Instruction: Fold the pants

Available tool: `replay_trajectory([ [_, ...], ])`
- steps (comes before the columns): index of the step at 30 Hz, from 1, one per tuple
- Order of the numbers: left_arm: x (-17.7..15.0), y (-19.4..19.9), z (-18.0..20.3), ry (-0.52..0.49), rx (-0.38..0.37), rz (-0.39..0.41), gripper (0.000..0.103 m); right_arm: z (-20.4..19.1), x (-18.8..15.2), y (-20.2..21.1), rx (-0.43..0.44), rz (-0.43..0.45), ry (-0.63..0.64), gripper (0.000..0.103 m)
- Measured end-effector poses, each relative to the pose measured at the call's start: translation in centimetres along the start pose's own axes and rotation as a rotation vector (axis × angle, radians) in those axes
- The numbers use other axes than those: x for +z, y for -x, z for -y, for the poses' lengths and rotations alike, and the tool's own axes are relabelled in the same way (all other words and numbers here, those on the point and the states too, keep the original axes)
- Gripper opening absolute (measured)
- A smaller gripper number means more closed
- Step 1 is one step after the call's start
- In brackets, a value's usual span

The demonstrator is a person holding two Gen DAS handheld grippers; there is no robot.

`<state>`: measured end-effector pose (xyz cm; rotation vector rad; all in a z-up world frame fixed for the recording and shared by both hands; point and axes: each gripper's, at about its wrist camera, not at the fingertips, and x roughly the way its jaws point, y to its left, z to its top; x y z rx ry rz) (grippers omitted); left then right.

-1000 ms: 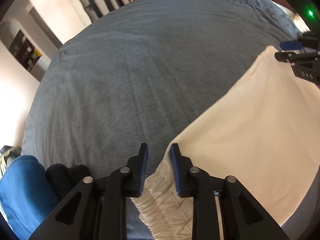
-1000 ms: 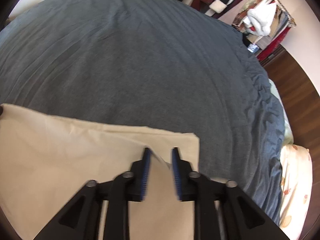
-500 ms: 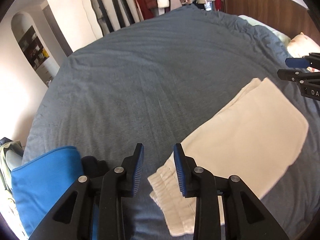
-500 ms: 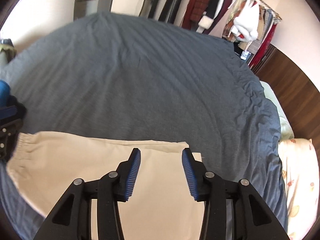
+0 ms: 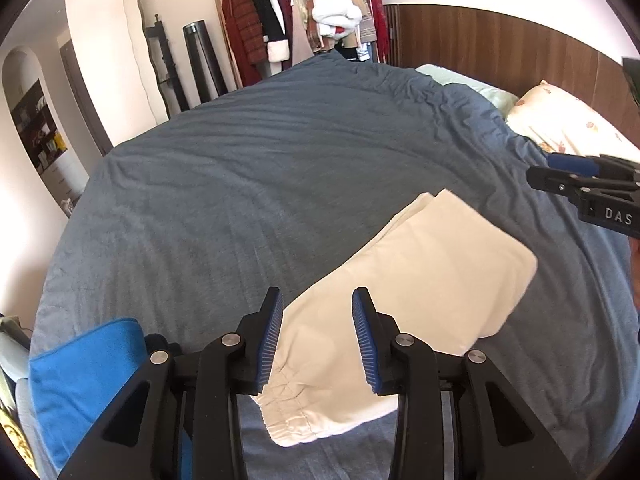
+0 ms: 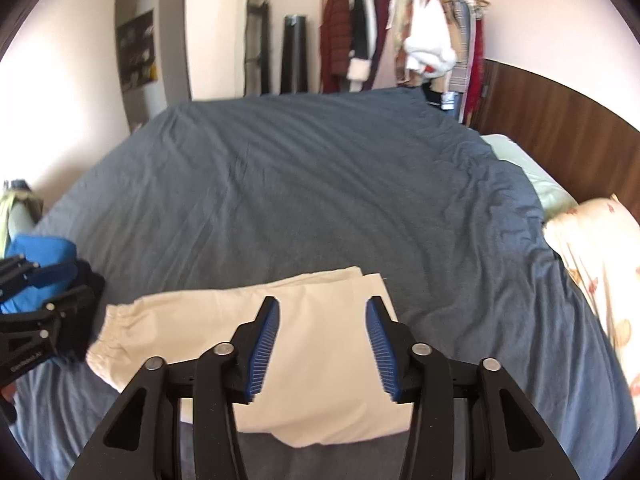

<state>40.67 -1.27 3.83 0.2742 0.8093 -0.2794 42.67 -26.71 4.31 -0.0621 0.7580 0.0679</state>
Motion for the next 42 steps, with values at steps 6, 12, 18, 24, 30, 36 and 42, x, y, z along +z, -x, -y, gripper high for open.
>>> replay_trajectory([
  [6, 0.3, 3.3, -0.8, 0.023, 0.053, -0.030, 0.038, 1.1, -0.1, 3.8, -0.063, 0.007, -0.107, 0.054],
  [12, -1.8, 5.0, -3.4, 0.026, 0.020, -0.086, 0.039, -1.1, 0.4, 7.0, -0.077, -0.024, -0.127, 0.054],
  [18, -4.1, 5.5, -7.4, -0.031, -0.081, -0.080, 0.039, -5.6, -0.4, 9.2, -0.083, -0.021, -0.250, 0.054],
  [24, -4.8, 2.8, -10.5, -0.078, -0.164, -0.112, 0.038, -11.2, -1.2, 8.4, -0.079, -0.017, -0.237, 0.054],
  [30, -4.8, -1.5, -10.8, -0.107, -0.252, -0.158, 0.038, -14.3, -3.6, 3.9, 0.075, -0.083, -0.286, 0.054],
  [36, -4.1, -6.6, -10.4, -0.172, -0.315, -0.257, 0.035, -17.9, -6.5, 0.6, 0.142, -0.169, -0.283, 0.054],
  [42, -3.5, -11.2, -10.6, -0.121, -0.343, -0.404, 0.034, -20.9, -8.7, -1.3, 0.136, -0.208, -0.298, 0.053],
])
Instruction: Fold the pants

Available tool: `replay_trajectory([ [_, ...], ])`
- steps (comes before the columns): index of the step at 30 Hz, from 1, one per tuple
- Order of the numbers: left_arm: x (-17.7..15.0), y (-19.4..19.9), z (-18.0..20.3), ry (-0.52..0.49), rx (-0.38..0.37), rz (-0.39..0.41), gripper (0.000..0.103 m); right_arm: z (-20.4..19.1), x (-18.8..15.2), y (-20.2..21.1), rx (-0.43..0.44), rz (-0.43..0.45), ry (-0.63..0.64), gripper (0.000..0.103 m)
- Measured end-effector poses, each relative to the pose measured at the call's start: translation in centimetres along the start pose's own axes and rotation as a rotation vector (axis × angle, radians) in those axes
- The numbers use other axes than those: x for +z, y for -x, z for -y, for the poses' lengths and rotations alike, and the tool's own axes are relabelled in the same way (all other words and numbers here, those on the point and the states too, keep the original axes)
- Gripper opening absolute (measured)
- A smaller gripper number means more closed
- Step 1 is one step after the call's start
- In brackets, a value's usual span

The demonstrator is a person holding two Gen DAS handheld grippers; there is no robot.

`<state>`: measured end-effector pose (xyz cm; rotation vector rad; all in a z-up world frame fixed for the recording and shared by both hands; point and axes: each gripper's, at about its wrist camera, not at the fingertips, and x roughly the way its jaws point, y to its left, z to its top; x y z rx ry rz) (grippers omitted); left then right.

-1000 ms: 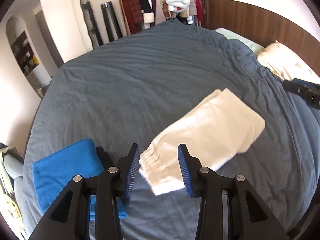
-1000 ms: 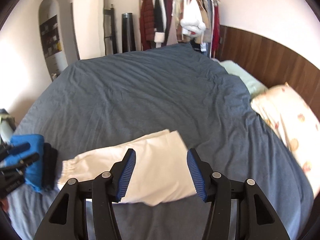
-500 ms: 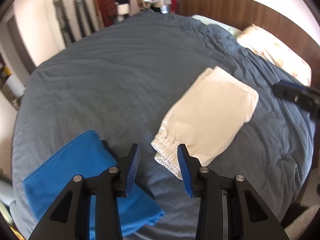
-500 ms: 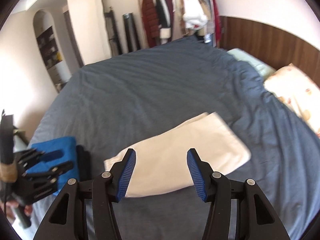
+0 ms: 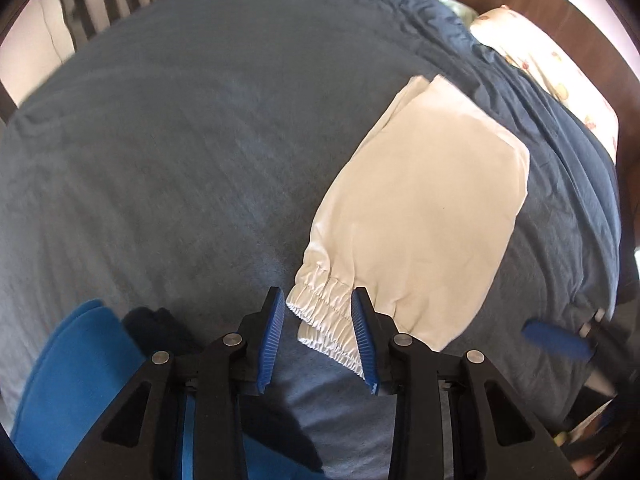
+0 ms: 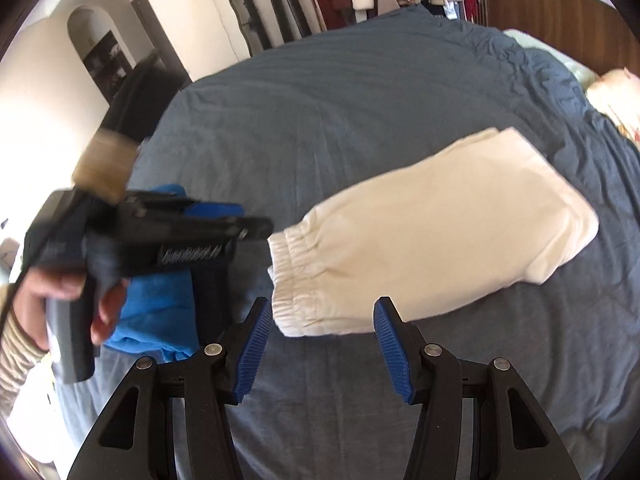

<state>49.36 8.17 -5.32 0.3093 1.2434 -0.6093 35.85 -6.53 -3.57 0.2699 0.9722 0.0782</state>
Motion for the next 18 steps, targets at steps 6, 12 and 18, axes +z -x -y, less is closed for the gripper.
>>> replay_trajectory([
  [6, 0.5, -2.5, -1.3, 0.023, -0.016, -0.099, 0.031, -0.9, -0.8, -2.2, -0.020, -0.007, -0.040, 0.053],
  [12, 1.0, -3.8, -1.4, 0.019, -0.049, -0.152, 0.029, -2.3, -2.5, -4.0, -0.073, -0.024, -0.066, 0.053],
  [18, 1.1, -4.3, -2.2, 0.007, -0.039, -0.164, 0.013, -3.5, -3.6, -6.0, -0.128, -0.021, -0.086, 0.052],
])
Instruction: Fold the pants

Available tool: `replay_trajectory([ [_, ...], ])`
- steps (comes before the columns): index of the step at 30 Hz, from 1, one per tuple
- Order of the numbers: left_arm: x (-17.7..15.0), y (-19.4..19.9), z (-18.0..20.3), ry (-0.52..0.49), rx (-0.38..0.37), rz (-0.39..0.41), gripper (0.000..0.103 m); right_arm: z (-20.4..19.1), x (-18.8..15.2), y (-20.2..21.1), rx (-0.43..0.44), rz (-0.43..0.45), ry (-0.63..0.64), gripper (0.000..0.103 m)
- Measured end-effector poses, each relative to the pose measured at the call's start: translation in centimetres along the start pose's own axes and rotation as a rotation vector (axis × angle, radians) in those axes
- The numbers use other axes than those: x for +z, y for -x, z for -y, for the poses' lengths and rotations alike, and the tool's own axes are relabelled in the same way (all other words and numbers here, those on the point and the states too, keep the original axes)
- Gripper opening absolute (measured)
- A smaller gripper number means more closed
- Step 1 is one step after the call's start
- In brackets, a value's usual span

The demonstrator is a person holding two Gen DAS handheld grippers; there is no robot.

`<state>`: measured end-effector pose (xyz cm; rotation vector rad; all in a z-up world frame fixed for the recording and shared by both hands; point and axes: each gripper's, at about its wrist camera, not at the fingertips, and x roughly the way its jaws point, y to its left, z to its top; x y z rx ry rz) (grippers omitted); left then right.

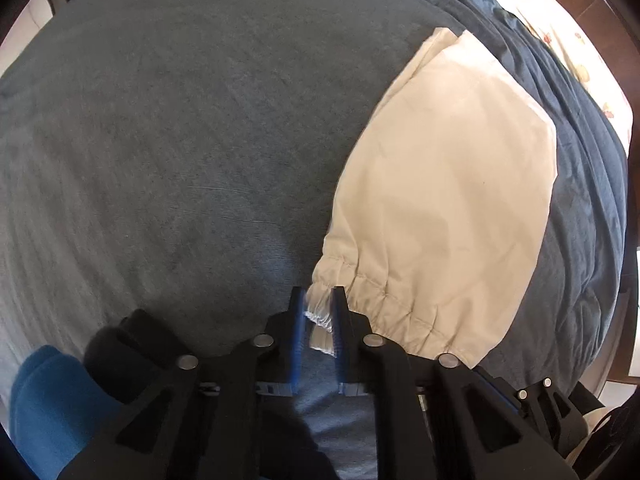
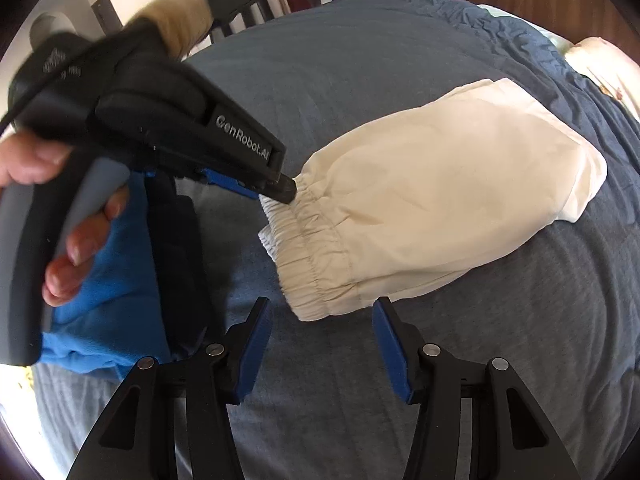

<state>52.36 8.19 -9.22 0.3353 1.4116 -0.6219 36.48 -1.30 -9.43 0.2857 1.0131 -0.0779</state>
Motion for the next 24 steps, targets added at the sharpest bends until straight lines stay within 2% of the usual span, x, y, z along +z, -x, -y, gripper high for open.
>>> replay_trajectory([
  [1, -0.2, 0.3, -0.4, 0.019, -0.028, 0.009, 0.011, -0.3, -0.2, -0.3, -0.012, 0.001, -0.003, 0.052],
  [8, -1.0, 2.5, -2.1, 0.073, -0.098, 0.050, 0.010, -1.3, -0.7, -0.9, -0.102, 0.052, -0.036, 0.051],
  [15, -1.6, 3.2, -1.9, 0.027, -0.092, 0.051, 0.010, -2.0, -0.9, -1.1, -0.229, 0.073, -0.092, 0.046],
  [17, -1.2, 2.8, -1.3, 0.016, -0.087, 0.052, 0.010, -1.6, -0.8, -0.7, -0.224, 0.085, -0.130, 0.045],
  [19, -1.3, 2.7, -1.0, 0.002, -0.083, 0.052, 0.010, -1.4, -0.8, -0.6, -0.212, 0.080, -0.142, 0.035],
  [21, -1.6, 2.7, -0.8, -0.006, -0.092, 0.043, 0.010, -1.0, -0.9, -0.4, -0.196, 0.065, -0.149, 0.031],
  [22, -1.8, 2.6, -0.7, -0.014, -0.087, 0.037, 0.010, -0.8, -1.0, -0.2, -0.185, 0.061, -0.153, 0.021],
  [24, -2.4, 2.4, 0.0, -0.056, -0.063, 0.020, 0.010, -0.5, -1.0, 0.2, -0.171, 0.049, -0.147, 0.017],
])
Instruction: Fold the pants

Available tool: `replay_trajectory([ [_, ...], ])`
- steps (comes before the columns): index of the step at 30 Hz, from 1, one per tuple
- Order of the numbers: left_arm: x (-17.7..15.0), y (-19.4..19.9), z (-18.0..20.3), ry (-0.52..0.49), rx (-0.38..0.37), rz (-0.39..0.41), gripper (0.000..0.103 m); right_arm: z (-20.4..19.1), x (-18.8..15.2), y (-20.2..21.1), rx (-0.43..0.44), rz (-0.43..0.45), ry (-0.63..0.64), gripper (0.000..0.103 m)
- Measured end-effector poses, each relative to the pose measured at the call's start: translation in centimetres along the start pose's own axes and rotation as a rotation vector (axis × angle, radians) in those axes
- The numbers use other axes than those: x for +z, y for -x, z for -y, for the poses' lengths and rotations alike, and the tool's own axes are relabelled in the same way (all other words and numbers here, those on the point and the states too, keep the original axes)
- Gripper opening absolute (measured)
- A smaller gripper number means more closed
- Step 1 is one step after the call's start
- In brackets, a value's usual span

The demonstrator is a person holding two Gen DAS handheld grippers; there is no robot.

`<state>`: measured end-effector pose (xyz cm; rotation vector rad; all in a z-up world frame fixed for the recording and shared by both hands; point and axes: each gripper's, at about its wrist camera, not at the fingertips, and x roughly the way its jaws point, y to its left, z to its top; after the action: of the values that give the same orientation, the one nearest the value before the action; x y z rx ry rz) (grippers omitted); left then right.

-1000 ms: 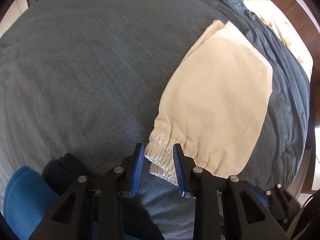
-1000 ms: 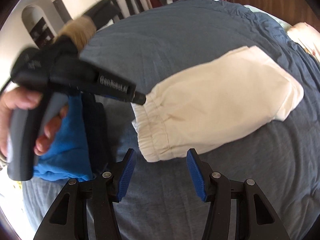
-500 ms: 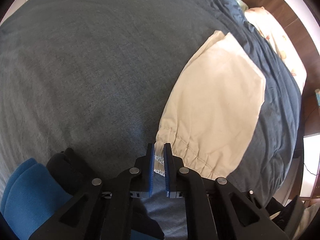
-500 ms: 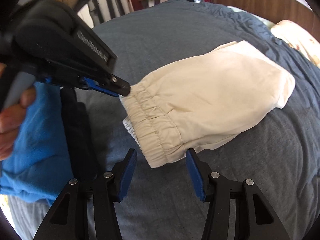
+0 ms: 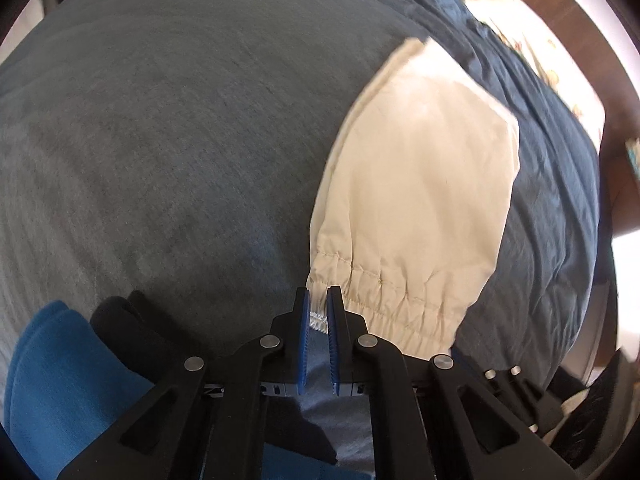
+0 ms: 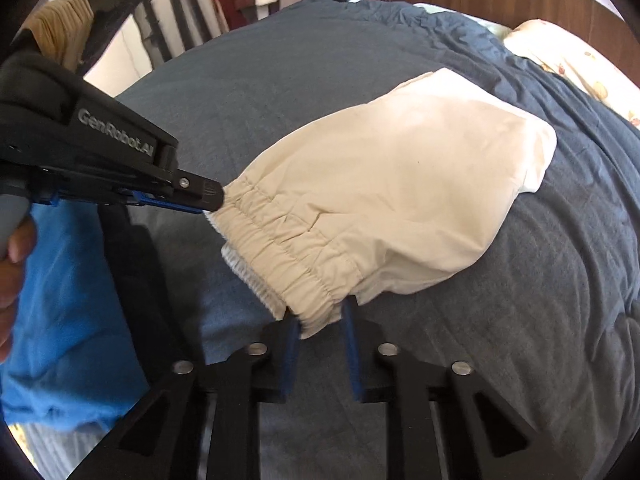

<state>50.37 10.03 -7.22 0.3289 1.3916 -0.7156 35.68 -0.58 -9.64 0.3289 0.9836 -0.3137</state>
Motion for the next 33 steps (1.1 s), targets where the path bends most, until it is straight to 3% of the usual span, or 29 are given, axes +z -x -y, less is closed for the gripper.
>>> replay_trajectory([
  [7, -0.5, -1.6, 1.0, -0.028, 0.073, -0.067, 0.010, -0.4, -0.9, -0.2, -0.019, -0.059, 0.023, 0.013],
  [15, -0.6, -2.9, 1.7, -0.027, 0.122, -0.110, 0.010, 0.3, -1.3, -1.5, 0.023, -0.129, 0.028, 0.011],
  [17, -0.6, -2.6, 1.7, -0.011, 0.132, -0.109, 0.015, 0.9, -1.4, -1.3, 0.037, -0.144, 0.030, 0.013],
  [19, -0.5, -2.2, 1.9, 0.007, 0.166, -0.100, 0.020, 2.0, -0.6, -1.4, 0.044, -0.153, 0.038, 0.025],
  [24, -1.2, 0.4, 2.7, 0.047, 0.206, -0.025, 0.029, 4.7, 0.5, 0.2, 0.045, -0.122, 0.018, 0.026],
  [27, -2.3, 2.6, 4.2, 0.052, 0.207, 0.045, 0.030, 6.2, 2.0, 1.6, 0.050, -0.079, 0.043, 0.036],
  [33, -4.0, 5.8, 8.5, 0.043, 0.225, 0.176, 0.030, 8.9, 5.0, 4.5, 0.102, -0.005, 0.039, 0.037],
])
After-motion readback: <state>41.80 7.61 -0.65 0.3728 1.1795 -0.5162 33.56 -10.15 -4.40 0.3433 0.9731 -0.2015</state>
